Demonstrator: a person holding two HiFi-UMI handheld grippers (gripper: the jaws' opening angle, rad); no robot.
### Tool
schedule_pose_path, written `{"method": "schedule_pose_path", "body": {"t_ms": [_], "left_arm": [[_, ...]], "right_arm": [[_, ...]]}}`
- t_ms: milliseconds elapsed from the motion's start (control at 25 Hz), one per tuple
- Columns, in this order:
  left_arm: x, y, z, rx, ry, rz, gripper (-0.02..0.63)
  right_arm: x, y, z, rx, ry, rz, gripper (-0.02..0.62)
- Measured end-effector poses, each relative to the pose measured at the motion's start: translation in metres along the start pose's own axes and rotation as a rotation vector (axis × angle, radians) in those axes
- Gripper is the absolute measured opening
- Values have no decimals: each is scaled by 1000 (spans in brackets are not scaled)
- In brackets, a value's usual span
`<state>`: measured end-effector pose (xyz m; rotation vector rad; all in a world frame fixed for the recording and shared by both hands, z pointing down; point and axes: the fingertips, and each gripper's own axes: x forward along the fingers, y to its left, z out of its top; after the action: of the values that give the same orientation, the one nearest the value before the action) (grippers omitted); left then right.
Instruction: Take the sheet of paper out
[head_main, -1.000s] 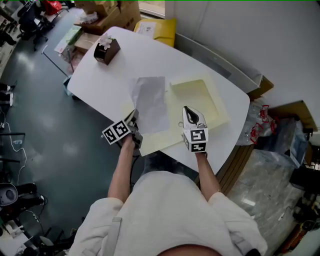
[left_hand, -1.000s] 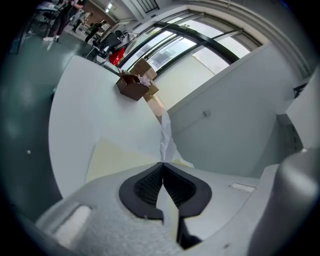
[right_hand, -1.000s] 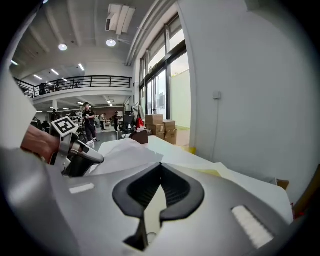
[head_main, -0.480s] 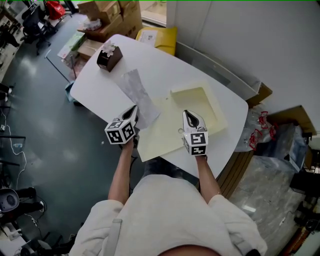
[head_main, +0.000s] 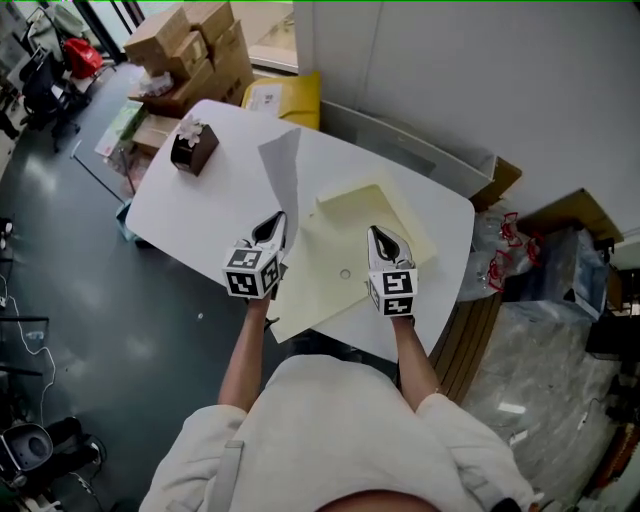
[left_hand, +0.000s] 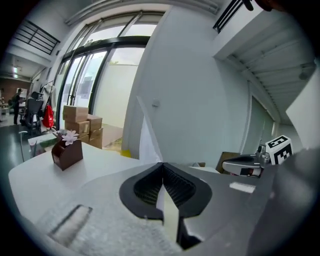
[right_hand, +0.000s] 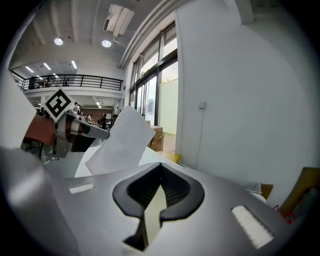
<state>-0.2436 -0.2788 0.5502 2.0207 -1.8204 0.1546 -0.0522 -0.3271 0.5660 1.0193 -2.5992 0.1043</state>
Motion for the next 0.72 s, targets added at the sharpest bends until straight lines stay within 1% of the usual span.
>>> {"method": "schedule_pose_path", "body": {"t_ms": [480,720], "left_arm": [[45,-77,34,88,-29,-188,6],[64,-117,39,116,-27,-269,6]], "right_arm": [[-56,-74,13,24,-44,-211,2],[-90,-107,13,33,-58,-316,2]]}}
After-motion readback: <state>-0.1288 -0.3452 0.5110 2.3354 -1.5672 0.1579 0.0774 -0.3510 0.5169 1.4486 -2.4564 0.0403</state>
